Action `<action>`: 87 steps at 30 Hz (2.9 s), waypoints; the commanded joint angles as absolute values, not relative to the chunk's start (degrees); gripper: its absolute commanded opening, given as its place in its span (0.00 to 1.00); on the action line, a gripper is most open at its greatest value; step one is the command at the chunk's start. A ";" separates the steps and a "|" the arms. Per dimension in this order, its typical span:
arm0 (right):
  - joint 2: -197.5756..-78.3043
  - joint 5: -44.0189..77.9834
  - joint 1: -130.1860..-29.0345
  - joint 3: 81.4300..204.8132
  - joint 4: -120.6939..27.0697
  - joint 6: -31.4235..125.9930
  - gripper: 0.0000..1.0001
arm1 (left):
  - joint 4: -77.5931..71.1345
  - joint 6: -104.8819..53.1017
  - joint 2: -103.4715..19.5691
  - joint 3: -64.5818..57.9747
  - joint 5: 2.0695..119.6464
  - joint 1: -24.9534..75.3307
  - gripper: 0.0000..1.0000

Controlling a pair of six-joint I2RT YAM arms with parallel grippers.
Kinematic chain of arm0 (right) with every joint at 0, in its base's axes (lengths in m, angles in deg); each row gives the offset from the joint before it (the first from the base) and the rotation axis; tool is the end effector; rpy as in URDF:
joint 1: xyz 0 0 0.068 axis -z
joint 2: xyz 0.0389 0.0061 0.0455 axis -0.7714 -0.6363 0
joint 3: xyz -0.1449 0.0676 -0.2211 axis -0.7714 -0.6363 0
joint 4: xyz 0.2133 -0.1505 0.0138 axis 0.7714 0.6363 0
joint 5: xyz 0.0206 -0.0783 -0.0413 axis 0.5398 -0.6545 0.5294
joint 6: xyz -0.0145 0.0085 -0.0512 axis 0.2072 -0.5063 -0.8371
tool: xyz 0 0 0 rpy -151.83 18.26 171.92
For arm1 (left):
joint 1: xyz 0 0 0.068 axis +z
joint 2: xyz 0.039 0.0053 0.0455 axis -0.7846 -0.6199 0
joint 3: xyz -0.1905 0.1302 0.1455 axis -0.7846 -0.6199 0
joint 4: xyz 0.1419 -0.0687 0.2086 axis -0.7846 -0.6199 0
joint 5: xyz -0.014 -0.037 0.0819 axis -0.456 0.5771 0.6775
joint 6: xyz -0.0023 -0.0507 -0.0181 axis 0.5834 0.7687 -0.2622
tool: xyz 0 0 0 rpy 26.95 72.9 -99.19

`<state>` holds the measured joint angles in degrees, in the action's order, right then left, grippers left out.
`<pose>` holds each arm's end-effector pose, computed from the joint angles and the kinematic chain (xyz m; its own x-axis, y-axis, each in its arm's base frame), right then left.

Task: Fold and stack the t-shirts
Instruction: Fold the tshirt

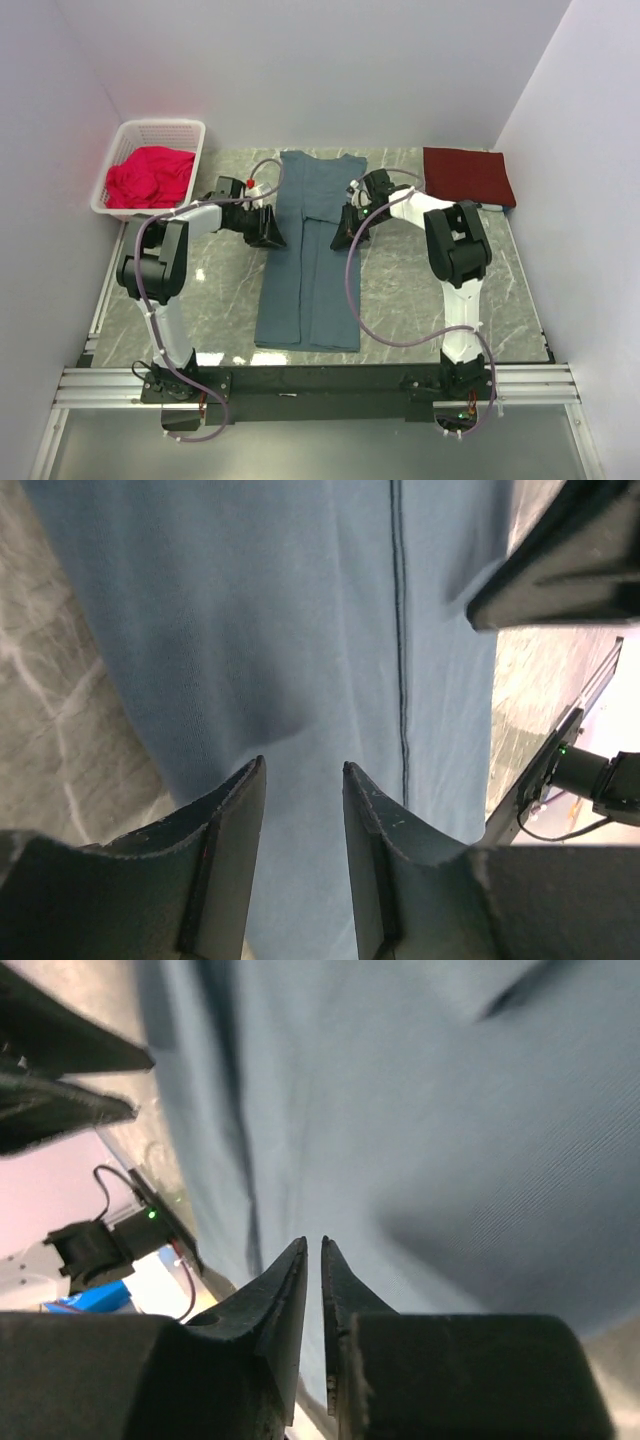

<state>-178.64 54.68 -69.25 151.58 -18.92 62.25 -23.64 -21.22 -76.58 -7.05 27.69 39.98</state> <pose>0.3987 0.1621 0.1452 -0.9892 -0.0606 -0.1336 -0.1412 0.6413 0.7542 0.3712 -0.1010 0.1565 -0.9469 -0.0180 -0.3209 0.2208 0.6893 -0.6900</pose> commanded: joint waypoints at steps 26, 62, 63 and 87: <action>-193.74 46.51 -63.58 188.34 -4.09 50.85 0.17 | -19.75 -21.02 -80.92 1.81 21.75 39.38 0.54; -131.21 17.35 -110.34 102.47 -31.57 4.17 0.48 | -36.27 -114.37 -21.21 -50.69 23.68 32.35 0.78; -131.82 17.08 -110.34 102.21 -31.59 3.65 0.48 | -36.10 -114.46 -21.56 -50.95 23.68 32.09 0.78; -137.01 17.52 -111.66 100.01 -25.70 3.91 0.41 | -26.69 -109.54 -31.05 -51.57 30.18 23.04 0.42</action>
<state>-133.74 17.99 -111.26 102.10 -29.21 4.15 -28.21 -110.11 -30.31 -52.05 29.63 23.44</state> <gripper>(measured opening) 0.418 0.447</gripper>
